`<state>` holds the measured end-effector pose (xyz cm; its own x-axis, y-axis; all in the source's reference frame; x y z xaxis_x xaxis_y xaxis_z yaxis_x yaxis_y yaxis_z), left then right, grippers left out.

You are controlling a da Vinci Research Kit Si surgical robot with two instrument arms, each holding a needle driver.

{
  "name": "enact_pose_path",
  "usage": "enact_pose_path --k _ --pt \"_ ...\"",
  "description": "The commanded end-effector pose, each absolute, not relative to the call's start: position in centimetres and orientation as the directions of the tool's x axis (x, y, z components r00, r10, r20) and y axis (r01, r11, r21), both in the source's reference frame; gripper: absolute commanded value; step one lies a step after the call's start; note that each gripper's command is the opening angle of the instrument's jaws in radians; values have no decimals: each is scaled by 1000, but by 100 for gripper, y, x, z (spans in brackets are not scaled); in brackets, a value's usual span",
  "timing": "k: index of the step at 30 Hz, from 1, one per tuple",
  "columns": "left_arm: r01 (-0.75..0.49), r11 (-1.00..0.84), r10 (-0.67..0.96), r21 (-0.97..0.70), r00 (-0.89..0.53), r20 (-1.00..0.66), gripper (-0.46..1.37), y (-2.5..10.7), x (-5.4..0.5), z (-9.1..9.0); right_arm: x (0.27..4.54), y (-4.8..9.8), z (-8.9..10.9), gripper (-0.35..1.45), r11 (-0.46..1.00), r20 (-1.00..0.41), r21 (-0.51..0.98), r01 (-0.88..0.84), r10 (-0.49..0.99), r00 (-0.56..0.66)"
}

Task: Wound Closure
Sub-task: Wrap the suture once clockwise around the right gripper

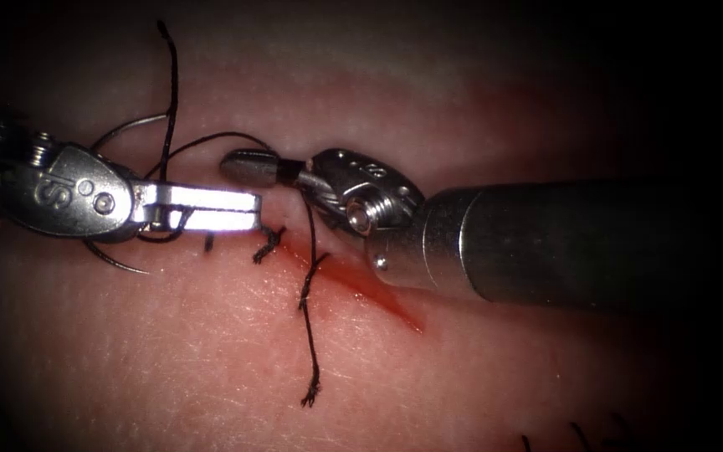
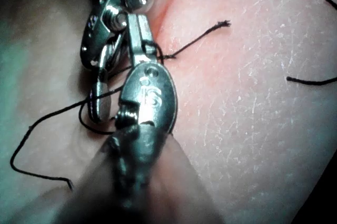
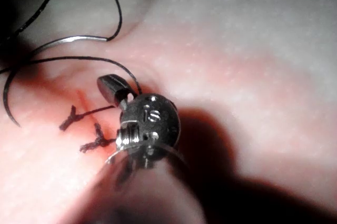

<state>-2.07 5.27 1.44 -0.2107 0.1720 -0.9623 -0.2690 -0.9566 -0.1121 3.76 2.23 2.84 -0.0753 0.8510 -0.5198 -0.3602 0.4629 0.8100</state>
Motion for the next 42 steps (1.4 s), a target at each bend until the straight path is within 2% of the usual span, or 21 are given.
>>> enact_pose_path --k 1,13,23,42 --pt "-266 -957 172 -114 -205 -963 -35 526 -210 143 378 220 284 -35 459 -517 809 -367 852 -76" --pt "-258 -959 166 -118 -174 -971 -35 517 -236 133 412 217 289 -35 456 -524 805 -379 846 -96" --pt "-247 -962 159 -113 -174 -972 -35 513 -229 130 419 211 285 -35 452 -519 810 -373 849 -98" --pt "-289 -952 145 -103 -128 -981 -35 505 -221 123 448 221 293 -35 397 -492 856 -332 822 -286"
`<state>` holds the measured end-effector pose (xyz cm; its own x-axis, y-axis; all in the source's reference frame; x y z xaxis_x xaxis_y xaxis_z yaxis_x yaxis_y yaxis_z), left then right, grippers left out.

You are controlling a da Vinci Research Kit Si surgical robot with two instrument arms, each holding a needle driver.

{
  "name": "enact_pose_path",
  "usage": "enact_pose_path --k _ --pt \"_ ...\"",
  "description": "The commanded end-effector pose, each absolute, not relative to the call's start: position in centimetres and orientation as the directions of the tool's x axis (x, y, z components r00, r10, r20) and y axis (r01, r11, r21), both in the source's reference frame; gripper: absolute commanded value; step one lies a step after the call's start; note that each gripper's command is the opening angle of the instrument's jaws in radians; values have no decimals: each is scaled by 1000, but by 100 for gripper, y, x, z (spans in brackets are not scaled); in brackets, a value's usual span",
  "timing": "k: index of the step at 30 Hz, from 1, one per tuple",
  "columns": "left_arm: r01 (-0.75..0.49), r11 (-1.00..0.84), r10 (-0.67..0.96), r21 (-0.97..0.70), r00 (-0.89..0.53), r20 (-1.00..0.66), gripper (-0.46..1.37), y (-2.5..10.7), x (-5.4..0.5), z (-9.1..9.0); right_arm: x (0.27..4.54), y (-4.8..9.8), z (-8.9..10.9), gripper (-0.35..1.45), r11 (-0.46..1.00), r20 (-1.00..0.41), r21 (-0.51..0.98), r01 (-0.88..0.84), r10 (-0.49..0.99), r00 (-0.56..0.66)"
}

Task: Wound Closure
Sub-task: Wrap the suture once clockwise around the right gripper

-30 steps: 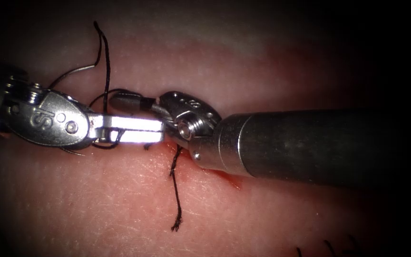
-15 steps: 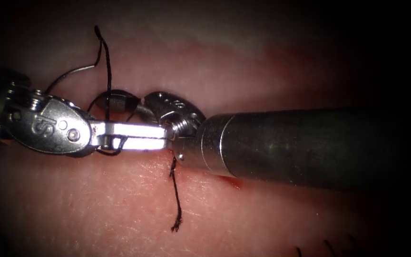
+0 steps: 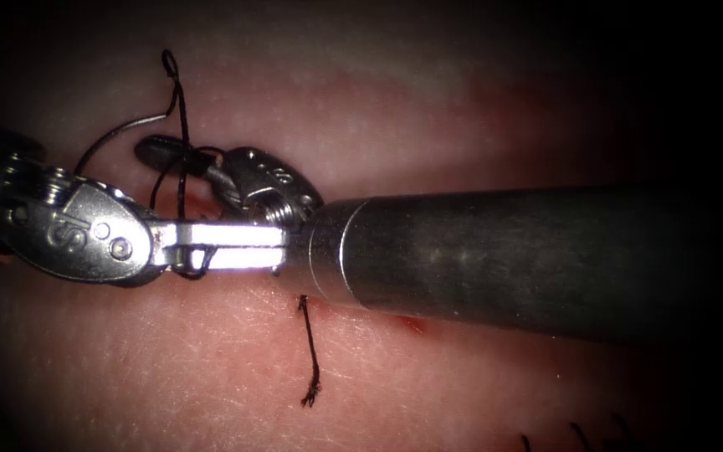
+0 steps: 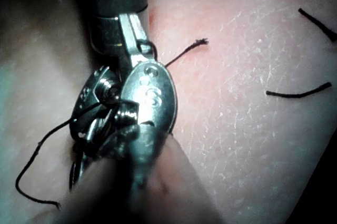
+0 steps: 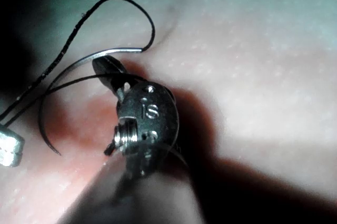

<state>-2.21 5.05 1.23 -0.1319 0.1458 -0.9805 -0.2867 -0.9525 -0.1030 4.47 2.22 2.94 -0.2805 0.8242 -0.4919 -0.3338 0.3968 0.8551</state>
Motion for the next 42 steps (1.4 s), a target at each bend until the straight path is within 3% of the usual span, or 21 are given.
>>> enact_pose_path --k 1,8,15,16,17,19,20,34,38,42 --pt "-294 -950 144 -102 -123 -982 -35 505 -219 122 448 222 294 -35 388 -486 861 -328 818 -307" --pt "-351 -932 134 -89 -106 -985 -35 503 -206 120 440 225 292 -35 389 -473 881 -269 752 -459" --pt "-379 -920 143 -97 -97 -985 -35 503 -196 122 416 235 281 -35 409 -460 886 -218 718 -523" --pt "-379 -920 143 -96 -97 -985 -35 503 -196 122 413 237 279 -4 398 -453 890 -221 720 -526" --pt "-380 -920 142 -95 -97 -985 -35 503 -196 123 410 240 275 55 397 -466 884 -247 708 -531" --pt "-381 -919 146 -99 -95 -985 -35 501 -197 124 407 244 269 114 360 -473 881 -308 688 -550" --pt "-382 -918 150 -104 -93 -984 -35 501 -198 125 406 246 266 120 352 -477 879 -323 683 -553" --pt "-410 -894 220 -180 -52 -974 -35 502 -190 152 380 246 233 109 367 -479 878 -308 704 -525" --pt "-418 -883 250 -214 -34 -968 -35 500 -195 168 373 243 229 88 416 -504 863 -286 706 -497" --pt "-426 -873 270 -237 -17 -963 -35 493 -203 187 370 243 227 81 463 -512 857 -226 718 -472"
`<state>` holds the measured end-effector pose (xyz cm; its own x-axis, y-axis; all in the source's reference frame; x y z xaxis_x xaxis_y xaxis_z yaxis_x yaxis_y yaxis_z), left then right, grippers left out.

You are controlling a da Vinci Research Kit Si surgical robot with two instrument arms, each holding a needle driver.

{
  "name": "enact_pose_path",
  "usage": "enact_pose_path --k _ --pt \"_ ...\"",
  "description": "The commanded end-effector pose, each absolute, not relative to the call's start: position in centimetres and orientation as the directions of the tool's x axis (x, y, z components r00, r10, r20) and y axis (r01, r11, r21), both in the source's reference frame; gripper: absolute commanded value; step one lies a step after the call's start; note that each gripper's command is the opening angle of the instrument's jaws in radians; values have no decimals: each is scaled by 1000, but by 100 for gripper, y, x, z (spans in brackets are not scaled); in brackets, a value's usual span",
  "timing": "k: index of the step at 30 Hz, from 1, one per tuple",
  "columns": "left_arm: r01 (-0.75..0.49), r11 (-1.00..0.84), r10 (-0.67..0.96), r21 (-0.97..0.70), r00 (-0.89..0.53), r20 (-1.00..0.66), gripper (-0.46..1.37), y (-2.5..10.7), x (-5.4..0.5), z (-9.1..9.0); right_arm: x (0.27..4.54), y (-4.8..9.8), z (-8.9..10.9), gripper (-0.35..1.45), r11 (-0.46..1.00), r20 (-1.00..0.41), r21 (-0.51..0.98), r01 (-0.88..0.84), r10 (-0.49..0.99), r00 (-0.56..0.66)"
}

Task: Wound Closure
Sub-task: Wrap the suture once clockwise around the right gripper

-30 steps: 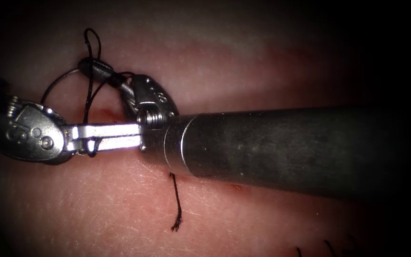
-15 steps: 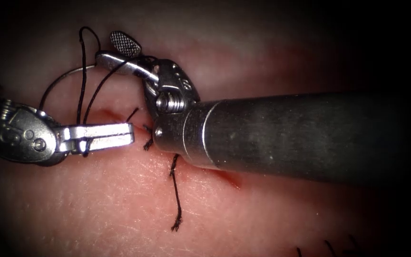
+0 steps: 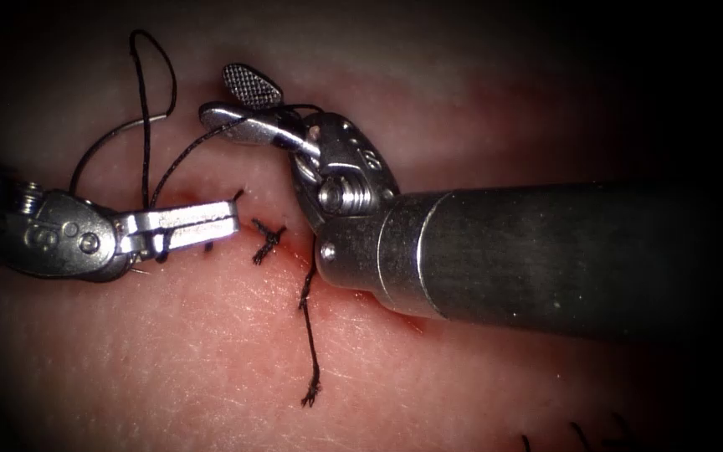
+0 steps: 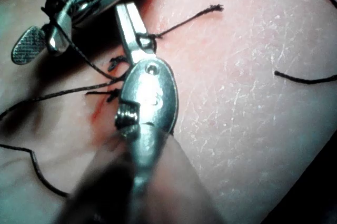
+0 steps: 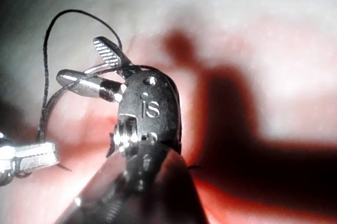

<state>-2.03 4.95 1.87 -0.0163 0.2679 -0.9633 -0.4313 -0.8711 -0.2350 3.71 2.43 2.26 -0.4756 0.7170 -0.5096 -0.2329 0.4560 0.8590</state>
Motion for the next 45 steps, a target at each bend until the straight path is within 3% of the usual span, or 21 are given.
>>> enact_pose_path --k 1,16,22,26,32,40,42,45 --pt "-423 -871 279 -249 -10 -960 -35 491 -205 194 369 244 227 79 484 -525 848 -217 710 -469" --pt "-397 -869 325 -295 -9 -946 -35 503 -205 249 365 257 193 64 621 -583 777 -105 647 -492" --pt "-375 -872 348 -314 -25 -937 -35 523 -204 259 361 251 183 25 698 -613 716 13 638 -466" --pt "-360 -878 355 -316 -46 -934 -35 532 -203 265 355 245 179 13 728 -662 682 75 657 -360" --pt "-347 -882 358 -320 -52 -932 -35 538 -194 267 343 246 175 16 737 -711 665 120 674 -199" --pt "-341 -883 361 -322 -56 -931 -35 544 -190 270 341 253 166 48 756 -757 642 132 652 -51" --pt "-342 -883 363 -322 -62 -930 -35 545 -194 270 345 252 165 63 769 -773 625 132 634 -36" --pt "-335 -885 365 -324 -66 -929 -35 546 -197 270 352 246 165 67 777 -789 609 160 614 20"
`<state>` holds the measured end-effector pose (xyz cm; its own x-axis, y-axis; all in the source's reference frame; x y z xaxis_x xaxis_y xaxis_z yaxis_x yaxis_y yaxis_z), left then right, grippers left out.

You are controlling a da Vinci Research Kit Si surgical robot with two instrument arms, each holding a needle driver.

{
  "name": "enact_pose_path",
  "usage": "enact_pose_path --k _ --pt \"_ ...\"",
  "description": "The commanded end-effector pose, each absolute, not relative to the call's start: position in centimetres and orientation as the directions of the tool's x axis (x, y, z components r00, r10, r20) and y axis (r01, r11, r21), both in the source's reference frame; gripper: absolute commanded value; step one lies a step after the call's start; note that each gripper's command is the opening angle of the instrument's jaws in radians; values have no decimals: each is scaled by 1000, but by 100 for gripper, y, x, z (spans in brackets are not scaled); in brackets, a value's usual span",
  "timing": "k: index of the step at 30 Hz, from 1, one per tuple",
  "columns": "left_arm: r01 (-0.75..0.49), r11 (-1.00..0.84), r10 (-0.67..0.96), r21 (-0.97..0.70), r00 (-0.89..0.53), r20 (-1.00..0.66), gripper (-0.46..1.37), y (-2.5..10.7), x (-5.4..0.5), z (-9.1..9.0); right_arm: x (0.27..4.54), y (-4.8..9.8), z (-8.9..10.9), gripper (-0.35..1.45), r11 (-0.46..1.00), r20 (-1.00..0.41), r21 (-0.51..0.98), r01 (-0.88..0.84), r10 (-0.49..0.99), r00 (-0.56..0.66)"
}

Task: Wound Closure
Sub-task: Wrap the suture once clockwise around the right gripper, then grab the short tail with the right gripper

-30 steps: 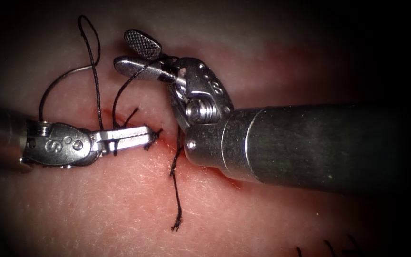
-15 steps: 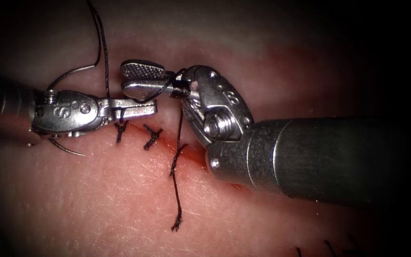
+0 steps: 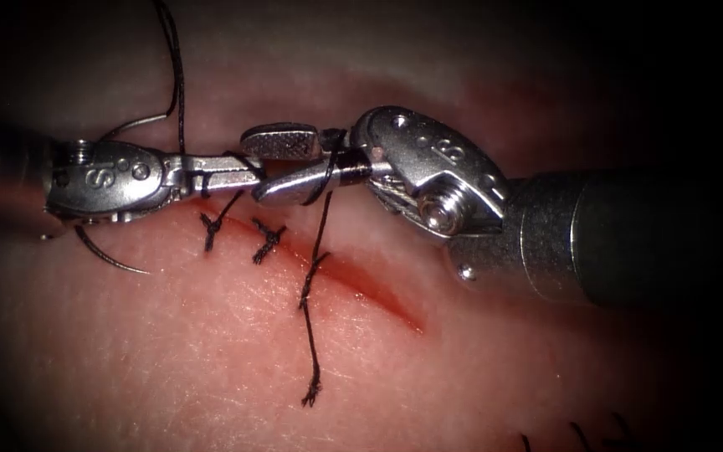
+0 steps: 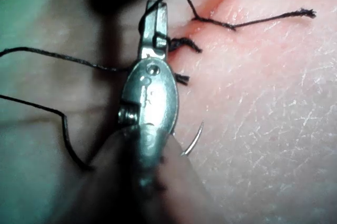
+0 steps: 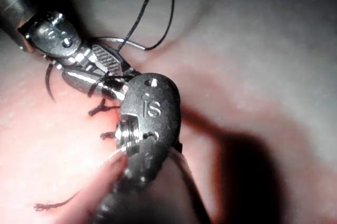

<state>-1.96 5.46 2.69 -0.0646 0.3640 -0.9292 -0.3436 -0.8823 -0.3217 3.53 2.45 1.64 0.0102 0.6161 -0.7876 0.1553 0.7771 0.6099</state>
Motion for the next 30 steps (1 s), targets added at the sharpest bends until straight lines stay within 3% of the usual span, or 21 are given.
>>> enact_pose_path --k 1,19,30 --pt "-335 -885 365 -324 -66 -929 -35 546 -197 270 353 245 165 66 778 -793 605 169 609 35" --pt "-326 -884 375 -334 -70 -924 -35 546 -191 264 378 229 167 59 707 -791 601 373 459 403" --pt "-323 -885 377 -335 -76 -923 -35 539 -191 258 375 212 174 58 692 -778 600 401 386 496"
